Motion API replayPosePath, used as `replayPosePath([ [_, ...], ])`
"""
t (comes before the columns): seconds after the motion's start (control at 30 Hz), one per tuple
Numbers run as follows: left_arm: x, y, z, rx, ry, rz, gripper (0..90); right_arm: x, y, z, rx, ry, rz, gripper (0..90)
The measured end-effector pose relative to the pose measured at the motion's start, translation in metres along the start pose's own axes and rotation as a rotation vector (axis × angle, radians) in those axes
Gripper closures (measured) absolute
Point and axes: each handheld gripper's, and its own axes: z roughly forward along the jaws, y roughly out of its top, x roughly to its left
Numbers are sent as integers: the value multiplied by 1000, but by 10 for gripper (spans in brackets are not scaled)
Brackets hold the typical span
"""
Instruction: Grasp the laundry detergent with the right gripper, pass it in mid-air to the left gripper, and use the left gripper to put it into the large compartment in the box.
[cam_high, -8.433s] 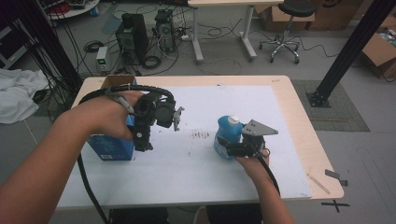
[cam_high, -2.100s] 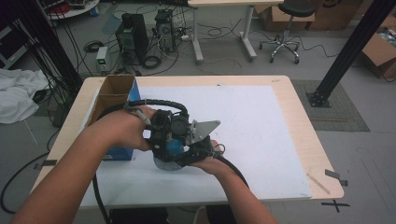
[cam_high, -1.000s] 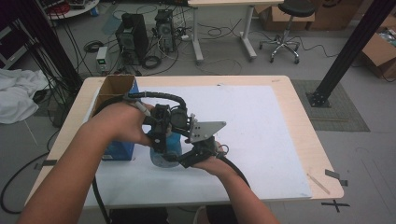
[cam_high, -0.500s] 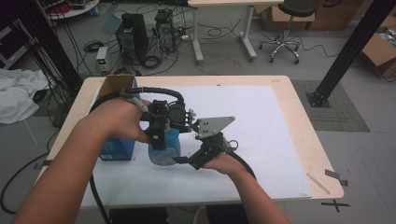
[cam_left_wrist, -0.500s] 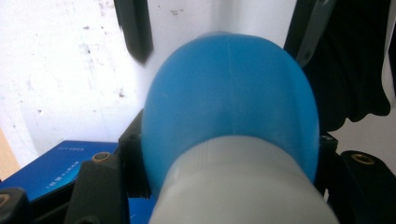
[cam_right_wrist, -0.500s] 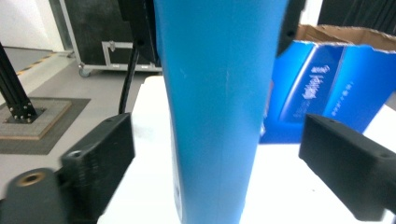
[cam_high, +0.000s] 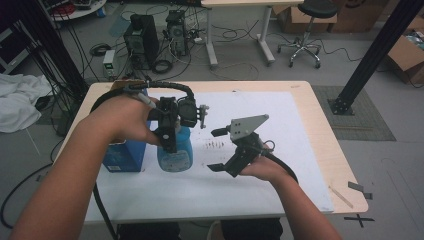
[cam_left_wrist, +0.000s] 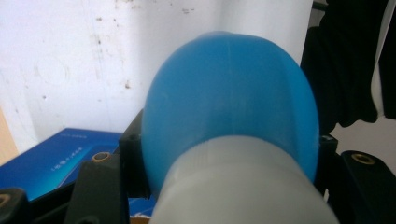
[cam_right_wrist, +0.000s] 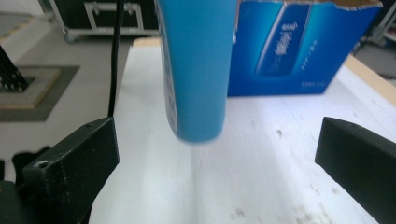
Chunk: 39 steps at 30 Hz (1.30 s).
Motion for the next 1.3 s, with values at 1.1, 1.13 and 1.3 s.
replayPosePath([
  [1.1, 68, -81, -71, -18, -91, -782, 379, -8, 28, -65, 570, -1, -117, 0],
  [1.13, 70, -85, -72, -17, -98, -822, 379, -9, 28, -69, 576, -3, -118, 0],
  [1.3, 80, -106, -79, -25, -115, -947, 379, -11, 25, -74, 598, -4, -120, 0],
])
